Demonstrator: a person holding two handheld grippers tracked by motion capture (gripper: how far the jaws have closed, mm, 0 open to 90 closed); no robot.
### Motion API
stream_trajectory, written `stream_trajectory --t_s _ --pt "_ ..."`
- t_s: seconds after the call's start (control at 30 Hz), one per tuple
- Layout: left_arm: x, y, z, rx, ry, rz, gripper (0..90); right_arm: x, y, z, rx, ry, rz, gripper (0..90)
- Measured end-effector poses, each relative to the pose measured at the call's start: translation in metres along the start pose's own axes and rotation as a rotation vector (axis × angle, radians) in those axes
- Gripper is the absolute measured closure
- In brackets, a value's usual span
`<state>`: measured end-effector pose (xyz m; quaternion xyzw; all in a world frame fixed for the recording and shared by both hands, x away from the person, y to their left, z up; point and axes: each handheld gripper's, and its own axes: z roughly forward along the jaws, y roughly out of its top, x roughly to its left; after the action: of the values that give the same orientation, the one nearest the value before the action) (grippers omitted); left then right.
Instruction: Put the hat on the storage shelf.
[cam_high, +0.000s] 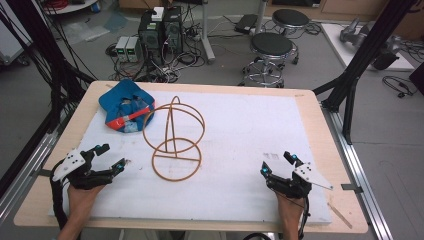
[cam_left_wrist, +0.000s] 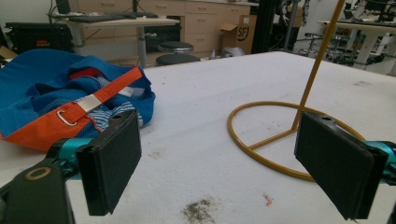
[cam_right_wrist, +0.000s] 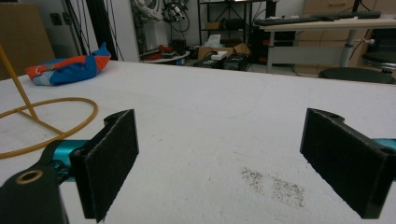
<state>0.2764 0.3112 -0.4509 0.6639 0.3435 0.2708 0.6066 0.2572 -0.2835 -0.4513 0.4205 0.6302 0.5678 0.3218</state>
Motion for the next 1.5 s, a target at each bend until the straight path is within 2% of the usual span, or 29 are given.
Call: stream_trajectory --t_s 0.1,0.27,0.4,0.73,0.8,1.03,1.13,1.27,1.43,1.5 --pt "0.001 0.0 0.0 0.0 0.005 -0.013 15.7 -0.001 0.0 0.0 -0.001 0.011 0.001 10.5" --pt "-0.002 0.001 0.002 0.02 0.03 0.007 15.8 -0.002 0.0 -0.001 -0.006 0.014 0.009 10.5" --pt "0.001 0.001 0.003 0.033 0.037 -0.022 15.7 -0.001 0.0 -0.001 -0.009 0.016 0.008 10.5" --pt "0.004 0.002 0.002 0.03 0.024 -0.039 15.6 -0.002 0.0 -0.001 -0.019 0.017 0.007 10.5" --pt "0.005 0.002 0.002 0.03 0.026 -0.026 15.5 -0.002 0.0 -0.001 -0.021 0.018 0.004 10.5" --pt "0.006 0.008 0.0 0.015 0.017 -0.025 15.5 -0.001 0.0 -0.001 -0.012 0.015 0.007 10.5" --pt "0.008 0.015 0.001 -0.004 0.024 -0.029 15.5 -0.001 0.0 -0.001 -0.012 0.016 0.007 10.5" --pt "0.015 0.035 0.004 0.006 0.033 -0.012 14.7 -0.001 0.0 -0.001 -0.012 0.015 0.001 10.5" --pt "0.025 0.063 0.012 0.057 0.048 0.078 14.5 -0.001 0.0 -0.001 -0.013 0.014 -0.004 10.5" --pt "0.029 0.073 0.016 0.071 0.039 0.093 14.5 -0.001 0.0 -0.001 -0.011 0.013 -0.008 10.5"
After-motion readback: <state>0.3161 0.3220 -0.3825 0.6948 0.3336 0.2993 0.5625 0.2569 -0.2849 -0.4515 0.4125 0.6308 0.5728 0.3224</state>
